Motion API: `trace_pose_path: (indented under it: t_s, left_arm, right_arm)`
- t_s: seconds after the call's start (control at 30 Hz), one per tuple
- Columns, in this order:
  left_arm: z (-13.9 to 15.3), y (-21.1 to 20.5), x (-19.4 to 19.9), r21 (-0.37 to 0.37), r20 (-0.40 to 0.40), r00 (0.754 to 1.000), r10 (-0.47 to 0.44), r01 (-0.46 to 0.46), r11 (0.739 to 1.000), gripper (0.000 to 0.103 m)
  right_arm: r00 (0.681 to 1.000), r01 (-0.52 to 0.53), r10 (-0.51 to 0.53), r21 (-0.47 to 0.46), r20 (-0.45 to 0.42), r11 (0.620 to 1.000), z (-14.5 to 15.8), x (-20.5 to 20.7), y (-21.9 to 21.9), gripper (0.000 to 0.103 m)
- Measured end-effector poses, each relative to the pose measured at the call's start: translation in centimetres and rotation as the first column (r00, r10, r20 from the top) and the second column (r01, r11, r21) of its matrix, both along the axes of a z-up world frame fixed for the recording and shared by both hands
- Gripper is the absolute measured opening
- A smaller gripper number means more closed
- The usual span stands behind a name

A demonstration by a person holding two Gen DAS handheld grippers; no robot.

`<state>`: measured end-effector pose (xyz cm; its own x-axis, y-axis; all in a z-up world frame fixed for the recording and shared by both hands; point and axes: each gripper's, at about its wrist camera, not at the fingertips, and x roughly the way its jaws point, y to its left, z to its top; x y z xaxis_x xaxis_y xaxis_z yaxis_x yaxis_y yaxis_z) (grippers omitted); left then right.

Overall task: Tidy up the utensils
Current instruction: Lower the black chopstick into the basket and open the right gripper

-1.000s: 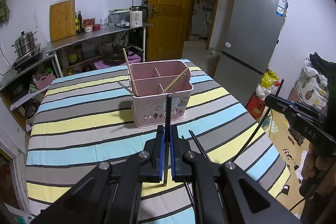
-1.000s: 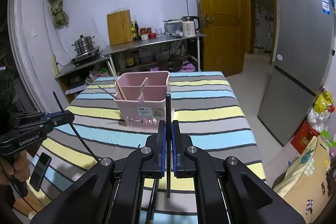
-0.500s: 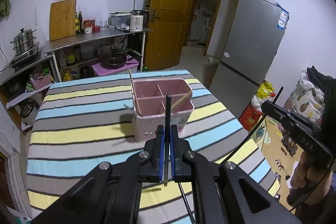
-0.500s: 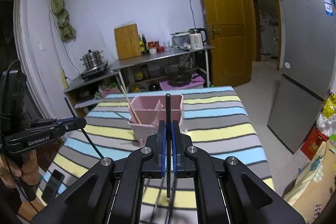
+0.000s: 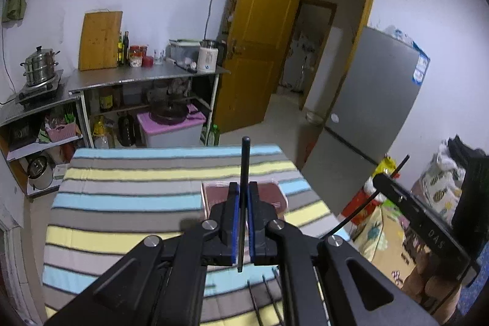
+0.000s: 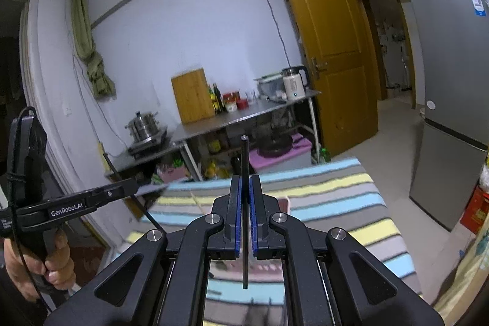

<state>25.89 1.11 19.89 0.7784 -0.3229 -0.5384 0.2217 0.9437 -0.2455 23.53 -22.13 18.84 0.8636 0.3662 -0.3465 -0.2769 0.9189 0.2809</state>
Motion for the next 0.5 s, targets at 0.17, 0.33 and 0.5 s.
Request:
trace_pose_path:
  t_s: [0.17, 0.33, 0.5]
  left_arm:
    - [1.0, 0.3, 1.7, -0.004, 0.029, 0.999, 0.020, -0.020, 1.000, 0.005]
    - [0.7, 0.2, 3.5, -0.003, 0.033, 0.999, 0.031, -0.031, 1.000, 0.005]
    - [-0.4, 0.5, 5.2, -0.016, 0.028, 0.999, 0.039, -0.039, 0.999, 0.005]
  right_arm:
    - [1.000, 0.008, -0.008, 0.024, 0.023, 1.000, 0.7, 2.0, 0.8, 0.004]
    - [1.000, 0.011, -0.012, 0.034, 0.028, 0.999, 0.5, 4.1, 1.5, 0.004]
    - [1.000, 0.007, -0.007, 0.040, 0.019, 0.999, -0.5, 5.8, 2.2, 0.004]
